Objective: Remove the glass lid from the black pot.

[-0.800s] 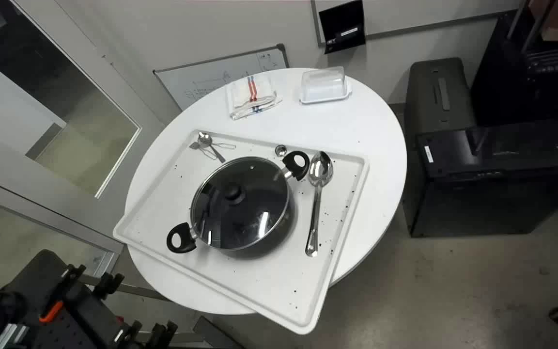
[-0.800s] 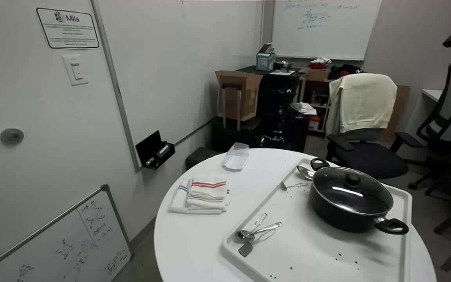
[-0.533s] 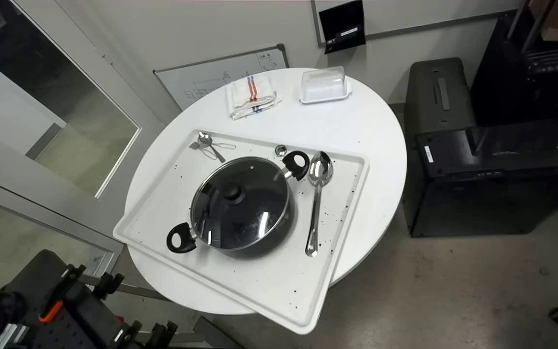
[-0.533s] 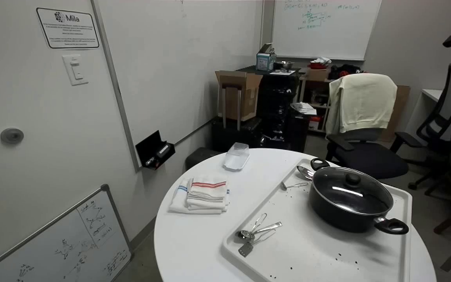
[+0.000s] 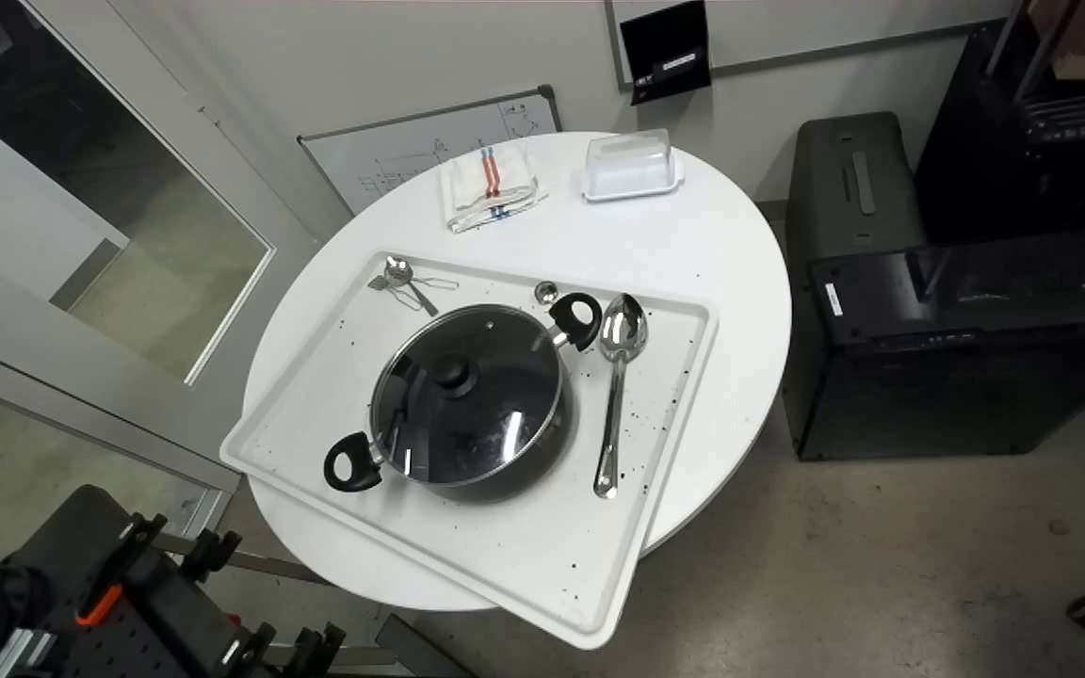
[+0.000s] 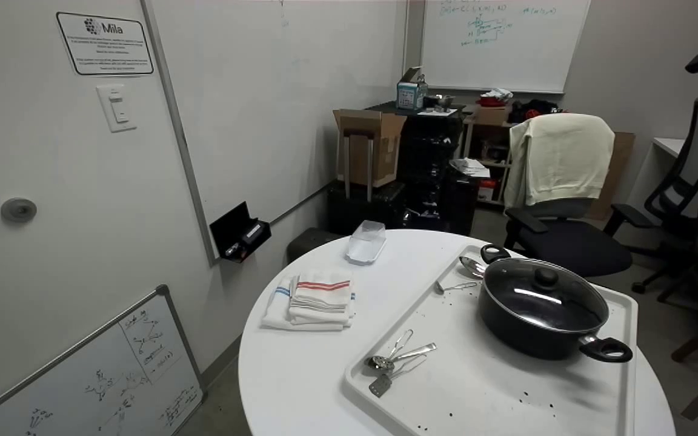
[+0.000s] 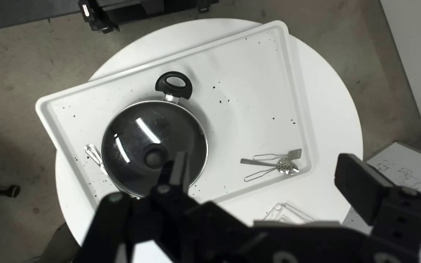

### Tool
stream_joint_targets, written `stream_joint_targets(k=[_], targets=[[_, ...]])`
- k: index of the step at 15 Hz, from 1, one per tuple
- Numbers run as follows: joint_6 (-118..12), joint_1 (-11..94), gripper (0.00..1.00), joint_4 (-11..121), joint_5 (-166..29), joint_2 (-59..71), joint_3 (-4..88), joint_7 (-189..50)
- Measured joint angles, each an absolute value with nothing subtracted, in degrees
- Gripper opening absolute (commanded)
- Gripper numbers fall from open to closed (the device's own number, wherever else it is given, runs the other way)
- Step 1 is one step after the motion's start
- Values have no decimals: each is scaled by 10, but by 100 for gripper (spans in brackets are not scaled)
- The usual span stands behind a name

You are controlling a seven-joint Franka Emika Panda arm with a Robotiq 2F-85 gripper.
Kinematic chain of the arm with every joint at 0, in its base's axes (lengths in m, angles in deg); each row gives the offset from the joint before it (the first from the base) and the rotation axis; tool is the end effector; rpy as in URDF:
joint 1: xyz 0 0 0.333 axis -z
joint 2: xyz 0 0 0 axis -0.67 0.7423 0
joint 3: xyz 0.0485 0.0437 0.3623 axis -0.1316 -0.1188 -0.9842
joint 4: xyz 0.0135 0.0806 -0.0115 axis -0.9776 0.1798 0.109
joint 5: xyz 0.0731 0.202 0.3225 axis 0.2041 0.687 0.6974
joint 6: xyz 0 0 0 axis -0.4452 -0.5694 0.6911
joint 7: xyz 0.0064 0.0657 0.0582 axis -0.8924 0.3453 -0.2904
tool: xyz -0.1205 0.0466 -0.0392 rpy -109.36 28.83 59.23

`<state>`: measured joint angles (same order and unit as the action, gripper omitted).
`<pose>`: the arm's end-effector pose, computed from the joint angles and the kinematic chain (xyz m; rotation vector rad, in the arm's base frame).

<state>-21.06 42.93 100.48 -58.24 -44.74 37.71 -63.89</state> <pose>0.3334 0.0116 0.5410 -2.9969 0.3285 0.0351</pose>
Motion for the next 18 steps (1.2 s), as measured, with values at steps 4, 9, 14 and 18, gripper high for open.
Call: stream_joint_targets(k=[4,9,14,18], targets=[[-274,437,100,1018,-615,-407,375,-639],[-374,447,100,1042,-648,-339,375,-639],[-491,455,100,1063,-652,-266,378,-639],[-582,463,100,1066,-652,-198,385,-638]])
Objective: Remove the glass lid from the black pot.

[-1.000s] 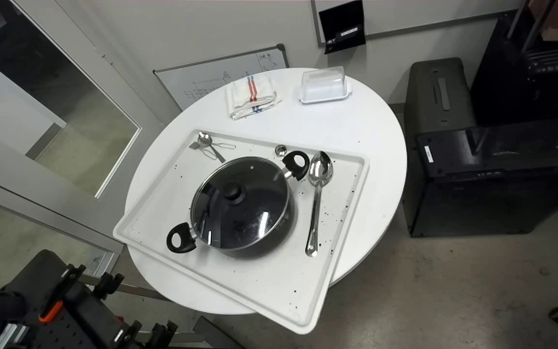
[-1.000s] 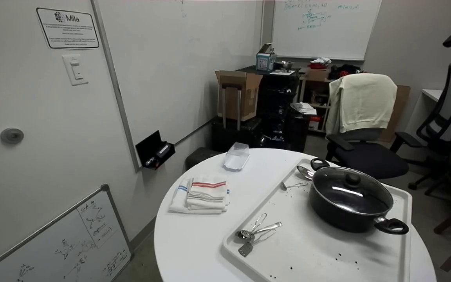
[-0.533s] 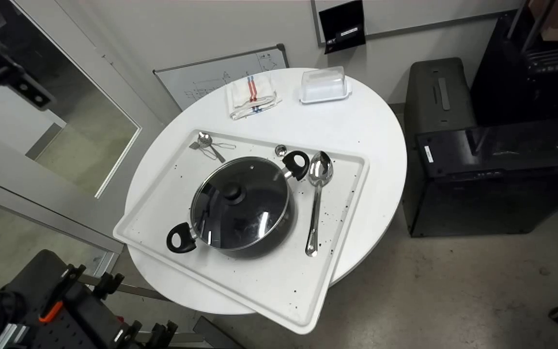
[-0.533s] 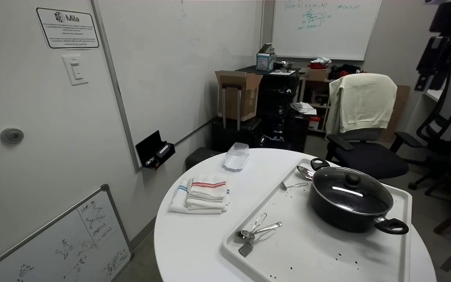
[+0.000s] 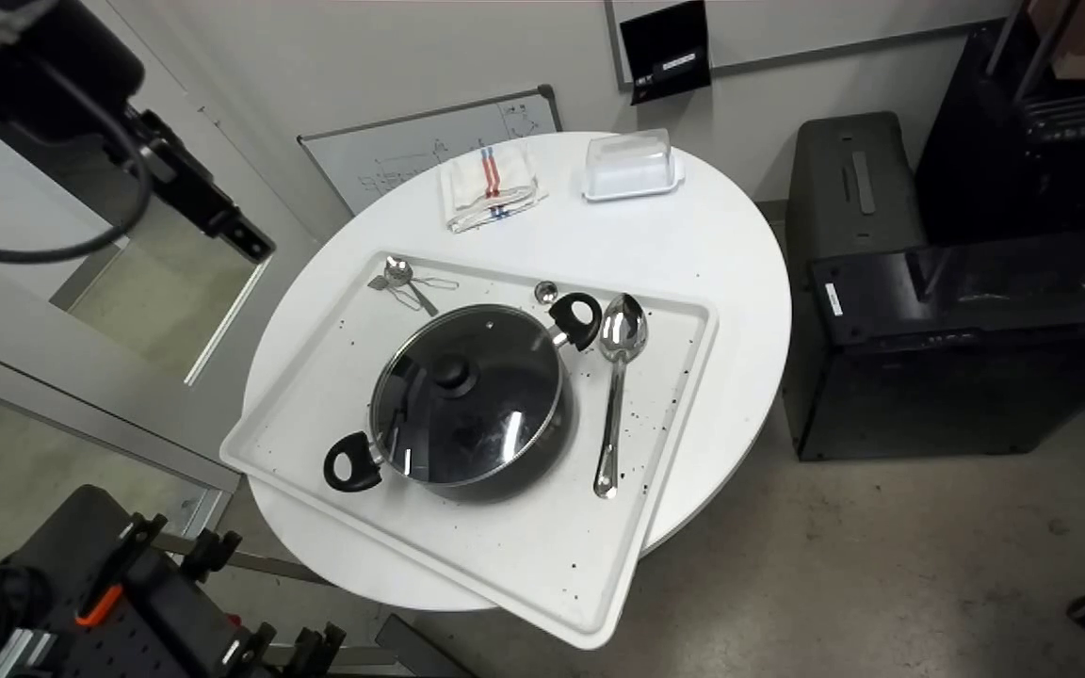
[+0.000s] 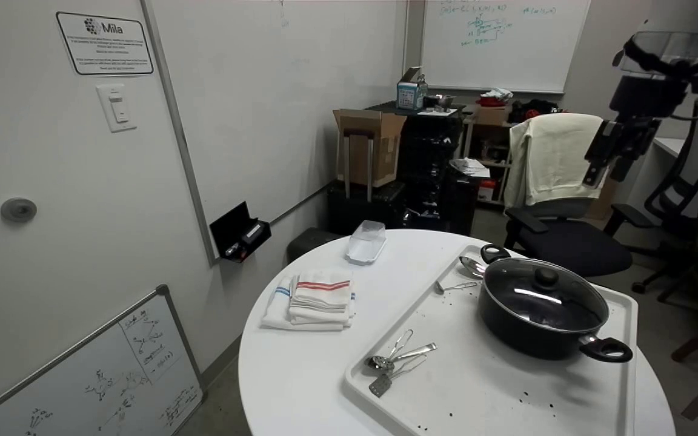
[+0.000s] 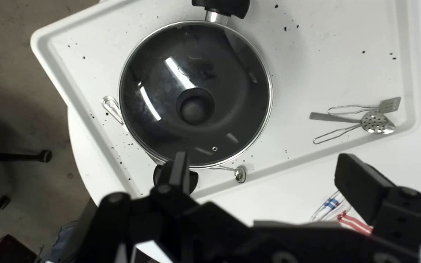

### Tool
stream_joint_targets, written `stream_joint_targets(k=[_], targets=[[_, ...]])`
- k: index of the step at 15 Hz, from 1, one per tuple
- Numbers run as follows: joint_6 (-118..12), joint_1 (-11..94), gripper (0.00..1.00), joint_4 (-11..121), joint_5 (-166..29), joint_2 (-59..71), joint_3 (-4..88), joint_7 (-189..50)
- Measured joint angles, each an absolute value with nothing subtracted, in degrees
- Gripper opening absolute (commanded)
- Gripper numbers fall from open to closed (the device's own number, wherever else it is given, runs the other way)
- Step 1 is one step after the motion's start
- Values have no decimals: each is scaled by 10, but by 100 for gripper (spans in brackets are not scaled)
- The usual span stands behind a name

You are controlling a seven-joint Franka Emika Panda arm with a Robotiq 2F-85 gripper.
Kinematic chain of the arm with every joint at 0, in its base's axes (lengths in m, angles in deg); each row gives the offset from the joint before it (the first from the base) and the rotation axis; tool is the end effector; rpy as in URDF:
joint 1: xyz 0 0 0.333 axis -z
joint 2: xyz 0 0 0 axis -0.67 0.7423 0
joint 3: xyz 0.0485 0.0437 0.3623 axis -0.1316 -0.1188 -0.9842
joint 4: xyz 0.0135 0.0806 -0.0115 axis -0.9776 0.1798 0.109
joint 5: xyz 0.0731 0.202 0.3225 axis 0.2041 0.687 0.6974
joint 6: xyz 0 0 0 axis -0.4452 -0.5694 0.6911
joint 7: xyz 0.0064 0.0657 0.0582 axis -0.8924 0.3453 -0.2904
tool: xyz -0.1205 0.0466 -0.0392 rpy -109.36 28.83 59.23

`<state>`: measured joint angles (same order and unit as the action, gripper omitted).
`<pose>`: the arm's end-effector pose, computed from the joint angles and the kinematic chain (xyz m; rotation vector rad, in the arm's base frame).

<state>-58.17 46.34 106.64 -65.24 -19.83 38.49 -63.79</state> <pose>0.4467 -0.0374 0.3776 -3.0957 0.4220 -0.1440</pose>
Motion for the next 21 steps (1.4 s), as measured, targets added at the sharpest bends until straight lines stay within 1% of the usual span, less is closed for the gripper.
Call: stream_joint_targets(k=[7,14,21], targets=[[-686,474,100,1060,-661,-78,409,-621],[-743,472,100,1019,-664,36,434,-605],[-771,451,100,964,-664,141,451,-596]])
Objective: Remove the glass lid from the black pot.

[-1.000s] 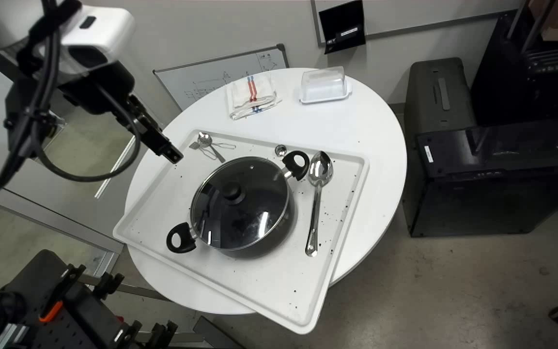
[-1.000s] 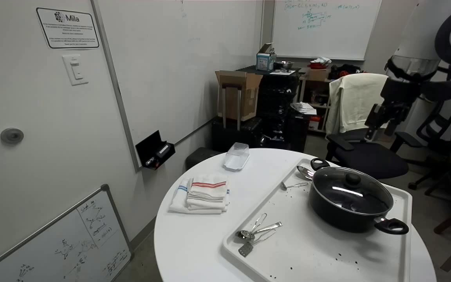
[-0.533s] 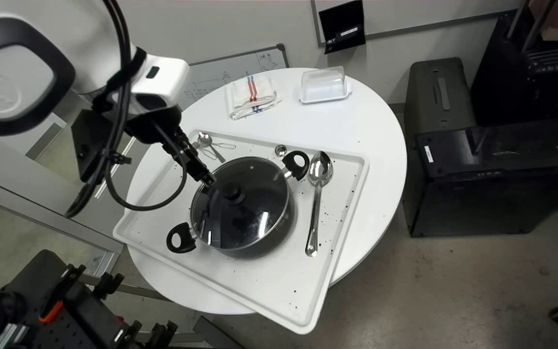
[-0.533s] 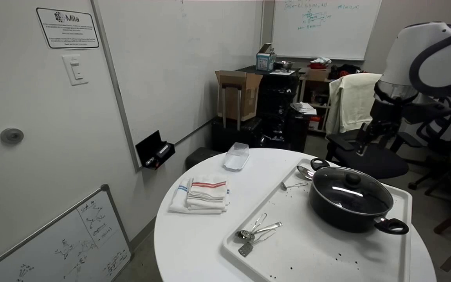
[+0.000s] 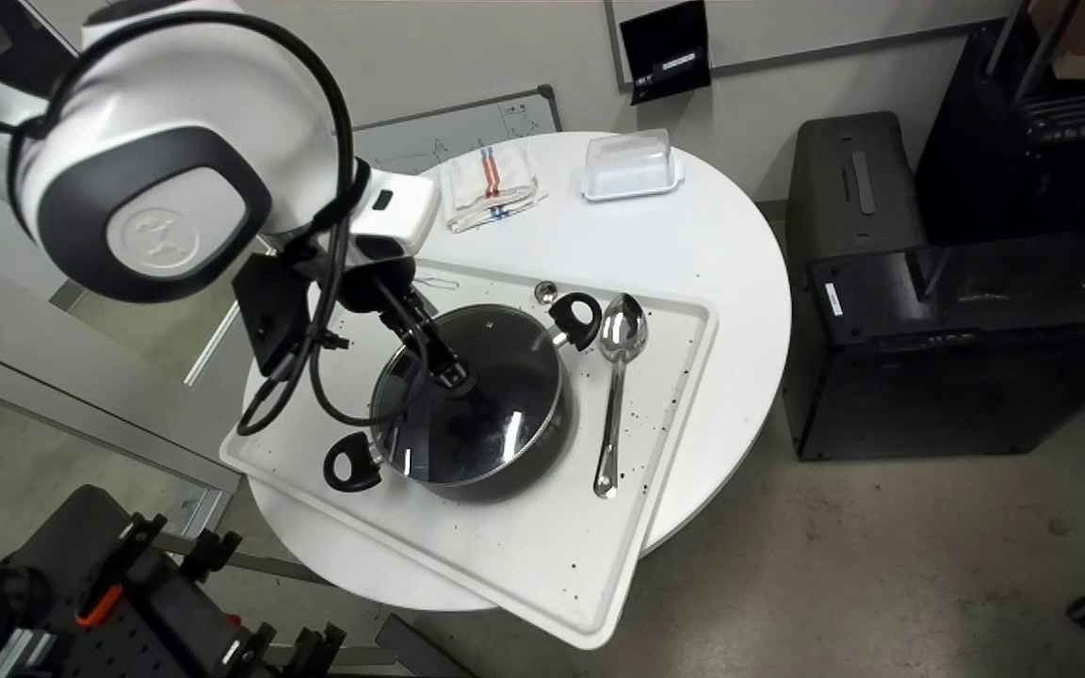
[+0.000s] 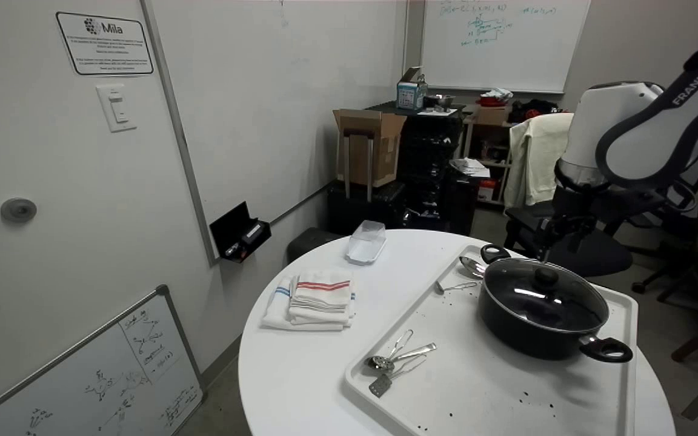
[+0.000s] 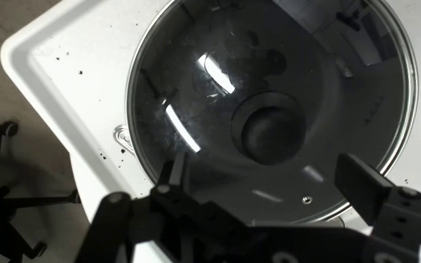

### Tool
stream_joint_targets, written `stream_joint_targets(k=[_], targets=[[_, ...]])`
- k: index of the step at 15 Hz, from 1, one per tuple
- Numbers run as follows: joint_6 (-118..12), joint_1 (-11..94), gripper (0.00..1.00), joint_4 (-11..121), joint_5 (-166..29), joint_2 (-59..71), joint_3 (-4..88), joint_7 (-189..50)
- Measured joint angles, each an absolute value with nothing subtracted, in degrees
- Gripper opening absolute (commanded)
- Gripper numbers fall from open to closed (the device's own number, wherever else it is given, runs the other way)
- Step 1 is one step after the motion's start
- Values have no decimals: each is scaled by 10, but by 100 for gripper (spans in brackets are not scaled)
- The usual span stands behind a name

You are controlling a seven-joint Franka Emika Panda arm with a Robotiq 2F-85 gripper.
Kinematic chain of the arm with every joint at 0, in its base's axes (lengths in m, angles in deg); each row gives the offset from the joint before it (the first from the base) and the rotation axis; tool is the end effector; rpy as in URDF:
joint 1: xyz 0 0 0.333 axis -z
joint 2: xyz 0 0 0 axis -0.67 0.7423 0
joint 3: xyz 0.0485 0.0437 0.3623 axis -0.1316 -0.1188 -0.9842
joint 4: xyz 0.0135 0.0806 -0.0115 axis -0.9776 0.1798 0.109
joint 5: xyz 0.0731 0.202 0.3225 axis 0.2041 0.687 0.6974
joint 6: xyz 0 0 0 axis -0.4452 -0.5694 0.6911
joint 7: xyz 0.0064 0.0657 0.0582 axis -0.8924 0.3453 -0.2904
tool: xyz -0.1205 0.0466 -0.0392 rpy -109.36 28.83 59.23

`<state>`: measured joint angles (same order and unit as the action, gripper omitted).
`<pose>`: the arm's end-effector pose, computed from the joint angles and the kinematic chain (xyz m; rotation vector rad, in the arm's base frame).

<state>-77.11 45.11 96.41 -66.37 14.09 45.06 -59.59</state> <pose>0.5258 -0.0958 0.1817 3.0234 -0.6291 0.0228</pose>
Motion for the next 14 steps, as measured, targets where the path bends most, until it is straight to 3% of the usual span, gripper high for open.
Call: stream_joint_targets(k=[14], targets=[[-779,415,100,909,-663,227,464,-595]])
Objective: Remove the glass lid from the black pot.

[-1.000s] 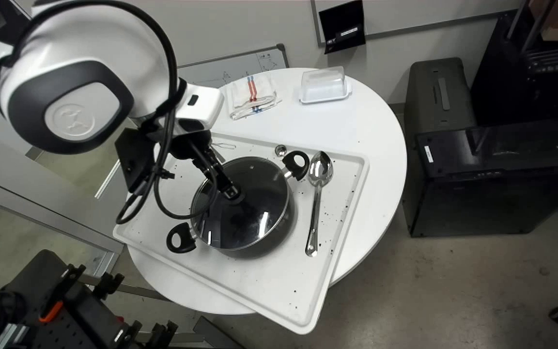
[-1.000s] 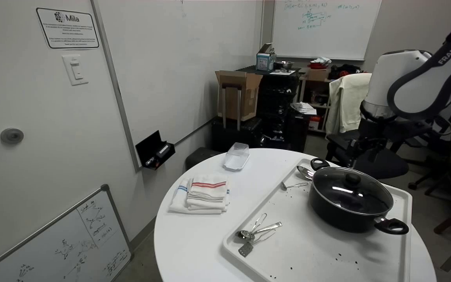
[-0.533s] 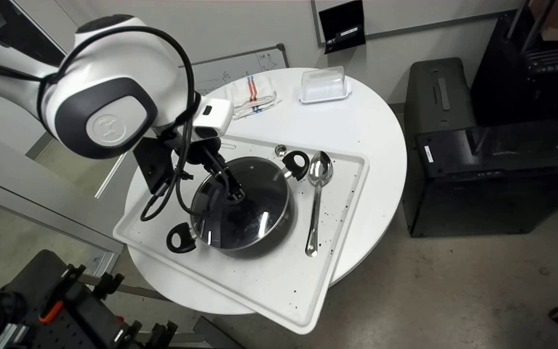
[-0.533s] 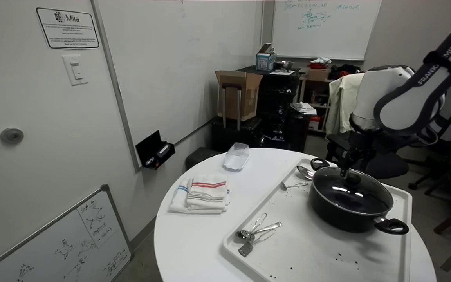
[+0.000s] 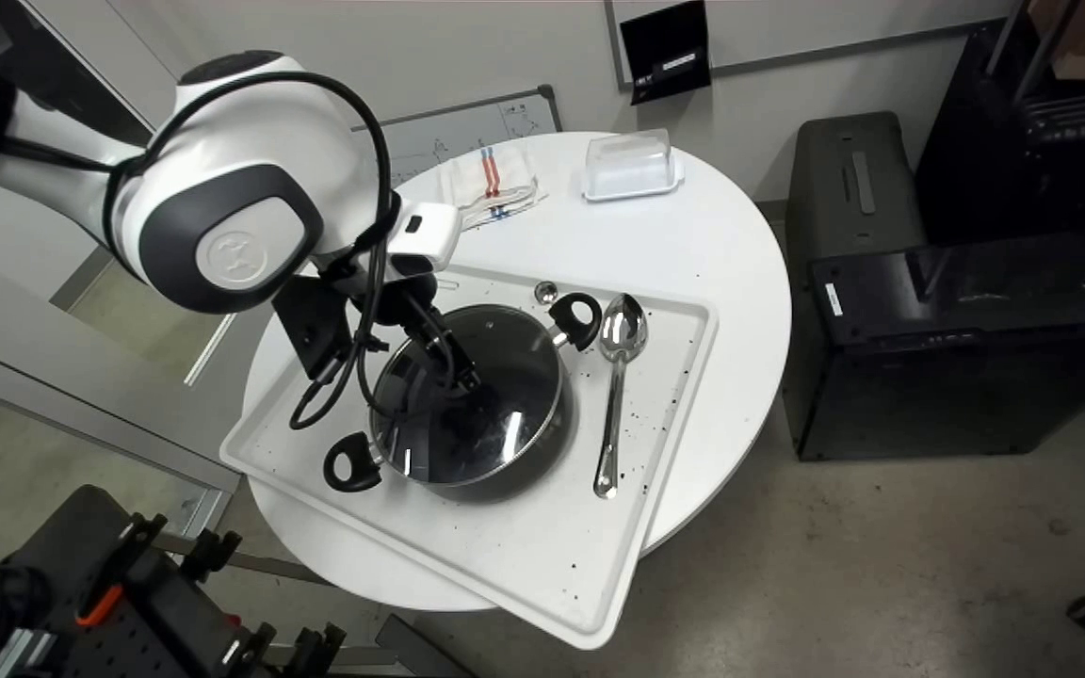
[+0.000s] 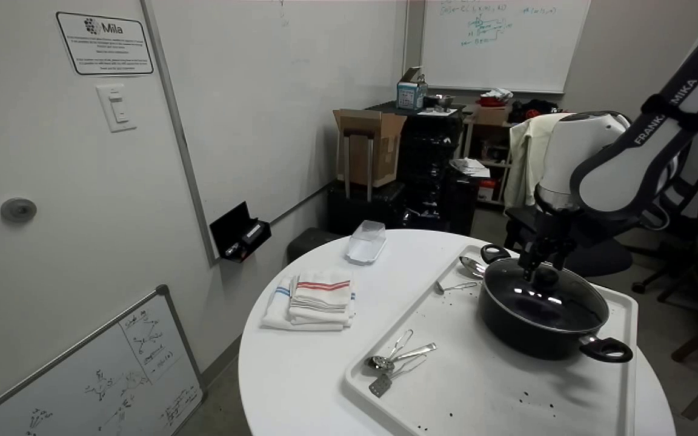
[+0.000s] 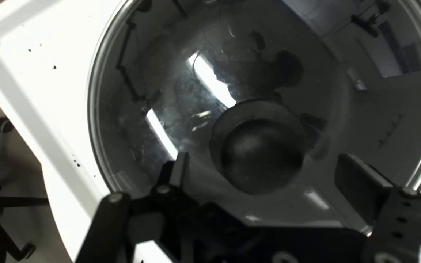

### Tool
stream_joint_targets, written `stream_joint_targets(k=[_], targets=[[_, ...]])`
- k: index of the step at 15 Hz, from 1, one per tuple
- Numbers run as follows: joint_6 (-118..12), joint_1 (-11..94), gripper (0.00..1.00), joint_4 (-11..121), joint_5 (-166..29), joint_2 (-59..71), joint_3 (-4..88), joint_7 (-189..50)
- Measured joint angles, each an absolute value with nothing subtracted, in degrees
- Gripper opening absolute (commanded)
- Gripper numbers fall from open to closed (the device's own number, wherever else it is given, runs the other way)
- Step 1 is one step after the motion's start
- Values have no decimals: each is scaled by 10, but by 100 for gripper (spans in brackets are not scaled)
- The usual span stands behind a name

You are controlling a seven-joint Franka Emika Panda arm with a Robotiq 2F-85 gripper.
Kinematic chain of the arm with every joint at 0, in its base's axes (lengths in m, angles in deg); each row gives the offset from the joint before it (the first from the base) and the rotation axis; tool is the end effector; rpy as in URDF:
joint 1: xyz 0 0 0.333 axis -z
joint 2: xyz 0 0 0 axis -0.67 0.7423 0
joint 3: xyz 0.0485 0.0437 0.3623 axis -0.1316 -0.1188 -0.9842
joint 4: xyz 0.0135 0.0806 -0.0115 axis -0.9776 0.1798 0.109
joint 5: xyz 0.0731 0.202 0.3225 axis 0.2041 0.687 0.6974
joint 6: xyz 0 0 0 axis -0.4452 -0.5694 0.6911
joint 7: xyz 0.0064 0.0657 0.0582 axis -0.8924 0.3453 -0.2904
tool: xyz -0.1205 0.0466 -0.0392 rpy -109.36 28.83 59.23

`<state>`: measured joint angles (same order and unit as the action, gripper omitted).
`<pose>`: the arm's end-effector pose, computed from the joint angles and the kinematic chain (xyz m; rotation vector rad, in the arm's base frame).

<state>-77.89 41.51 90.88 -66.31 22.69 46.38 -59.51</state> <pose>0.5492 -0.0789 0.1313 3.0080 -0.5500 -0.0302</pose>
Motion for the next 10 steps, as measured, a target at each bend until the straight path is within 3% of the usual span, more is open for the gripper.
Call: stream_joint_targets(k=[5,6,8,10], targets=[[-779,415,98,909,-663,227,464,-595],[-779,415,73,909,-663,227,464,-595],[-779,415,71,909,-662,227,464,-595],[-779,415,60,909,-662,227,464,-595]])
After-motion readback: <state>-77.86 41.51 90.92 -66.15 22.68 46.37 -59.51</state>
